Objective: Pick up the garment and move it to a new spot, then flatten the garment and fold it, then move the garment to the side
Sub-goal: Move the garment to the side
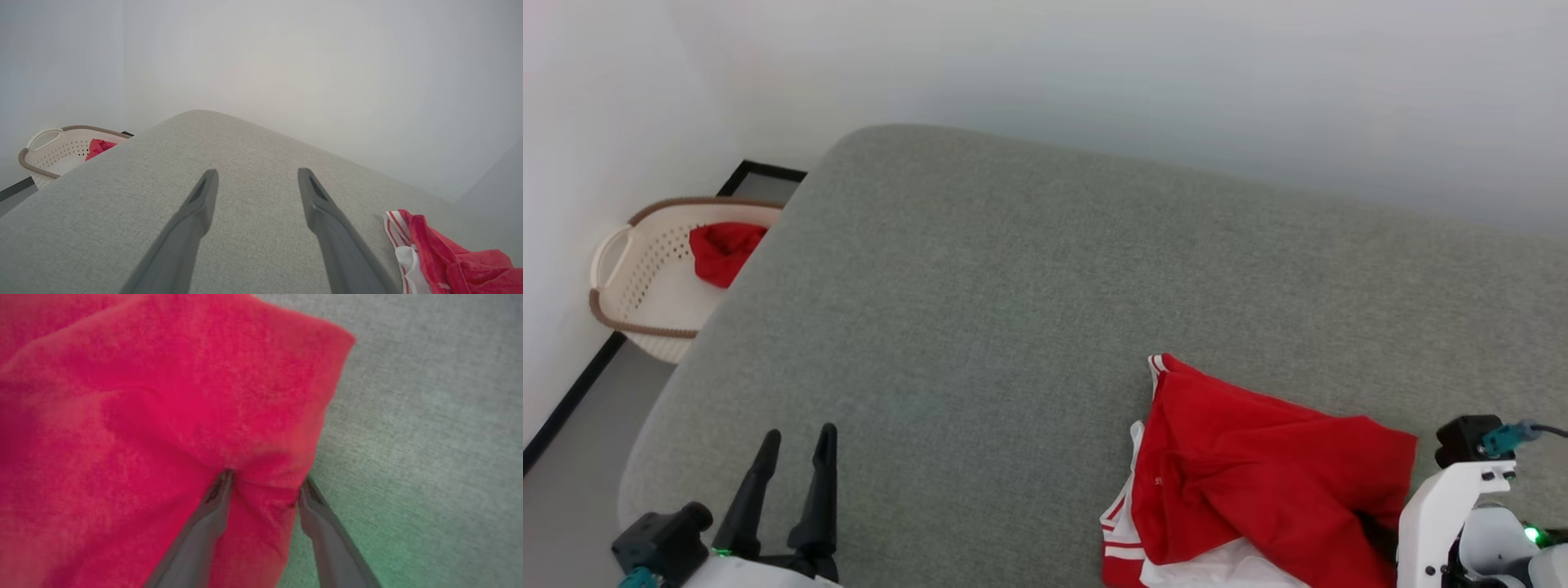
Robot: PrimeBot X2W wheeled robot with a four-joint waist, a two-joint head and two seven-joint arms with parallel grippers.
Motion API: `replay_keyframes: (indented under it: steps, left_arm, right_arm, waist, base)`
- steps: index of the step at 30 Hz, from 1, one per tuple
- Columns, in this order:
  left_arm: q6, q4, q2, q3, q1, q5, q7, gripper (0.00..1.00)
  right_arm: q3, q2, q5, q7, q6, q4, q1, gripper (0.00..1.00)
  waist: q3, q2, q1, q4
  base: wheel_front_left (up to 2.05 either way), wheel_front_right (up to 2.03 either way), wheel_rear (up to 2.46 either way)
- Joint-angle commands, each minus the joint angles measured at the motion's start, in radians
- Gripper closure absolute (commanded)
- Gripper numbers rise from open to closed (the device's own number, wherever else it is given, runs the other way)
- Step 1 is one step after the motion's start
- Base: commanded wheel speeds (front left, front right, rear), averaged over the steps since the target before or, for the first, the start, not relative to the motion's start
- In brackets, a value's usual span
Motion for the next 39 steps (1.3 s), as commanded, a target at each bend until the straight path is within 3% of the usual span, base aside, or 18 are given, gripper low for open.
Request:
replay_keyframes:
  steps: [1, 12, 26, 32, 39]
  left_arm:
    - [-0.003, 0.003, -0.003, -0.001, -0.011, -0.002, 0.0, 0.0]
    - [-0.003, -0.012, -0.011, 0.018, -0.023, 0.009, 0.0, 0.0]
    - [-0.003, -0.061, -0.017, 0.003, -0.065, 0.039, 0.0, 0.0]
    - [-0.003, -0.075, -0.02, -0.002, -0.102, 0.047, 0.0, 0.0]
    - [-0.003, -0.088, -0.02, -0.015, -0.161, 0.056, 0.0, 0.0]
  right_arm:
    - [0.025, 0.011, -0.007, 0.028, 0.001, -0.001, 0.008, 1.0]
    - [-0.038, -0.094, -0.026, 0.058, 0.0, -0.131, -0.044, 1.0]
    - [-0.046, -0.299, -0.046, 0.086, 0.0, -0.25, -0.183, 1.0]
    - [-0.057, -0.387, -0.045, 0.062, 0.0, -0.248, -0.227, 1.0]
    - [-0.039, -0.545, -0.014, -0.046, 0.0, -0.182, -0.286, 1.0]
  waist:
    - [0.011, -0.0001, -0.0001, 0.009]
    - [0.029, -0.0001, -0.0001, -0.013]
    - [0.077, -0.0001, -0.0001, -0.138]
    - [0.124, -0.0001, -0.0001, -0.184]
    - [0.203, -0.0001, -0.0001, -0.241]
  base:
    - [0.0, 0.0, 0.0]
    - [0.0, 0.0, 0.0]
    - [0.0, 0.0, 0.0]
    - [0.0, 0.0, 0.0]
    - [0.0, 0.0, 0.0]
